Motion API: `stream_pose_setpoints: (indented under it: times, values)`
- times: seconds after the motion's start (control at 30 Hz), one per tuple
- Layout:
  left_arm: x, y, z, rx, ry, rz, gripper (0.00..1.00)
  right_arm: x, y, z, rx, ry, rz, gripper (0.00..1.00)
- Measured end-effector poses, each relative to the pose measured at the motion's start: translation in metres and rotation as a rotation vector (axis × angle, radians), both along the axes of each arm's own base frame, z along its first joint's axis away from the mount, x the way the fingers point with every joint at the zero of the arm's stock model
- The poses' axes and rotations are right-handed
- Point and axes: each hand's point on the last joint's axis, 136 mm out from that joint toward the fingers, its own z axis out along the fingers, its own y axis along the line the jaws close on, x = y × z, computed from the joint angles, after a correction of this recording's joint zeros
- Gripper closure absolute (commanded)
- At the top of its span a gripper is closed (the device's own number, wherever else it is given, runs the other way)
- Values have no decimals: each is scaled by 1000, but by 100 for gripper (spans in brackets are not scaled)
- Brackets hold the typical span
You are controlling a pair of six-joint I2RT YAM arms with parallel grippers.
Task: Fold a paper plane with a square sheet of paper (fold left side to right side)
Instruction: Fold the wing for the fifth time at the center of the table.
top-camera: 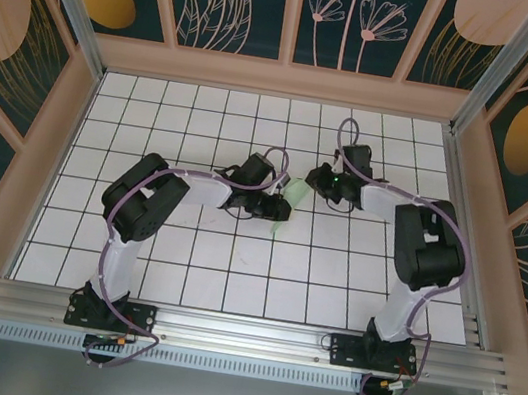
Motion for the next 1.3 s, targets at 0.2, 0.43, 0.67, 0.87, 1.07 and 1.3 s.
stream_pose_setpoints:
  times: [0.2,0.43,0.67,0.87,1.07,1.3]
  values:
    - [1,2,-3,22,-4,10,84,-31,6,4,17,1,23,97]
    - [2,3,-4,29,-4,14,86,-51,35,-18,42,64,85,97]
    - [2,3,-4,32,-4,16,86,-50,41,-36,45,104,83,97]
    - [3,4,-4,39,-6,19,87,-48,41,-40,34,108,75,97]
    - [3,4,-5,40,-8,18,88,-43,37,-49,-26,111,71,97]
    - [4,4,-5,44,-14,19,89,-36,31,-49,-61,99,79,97]
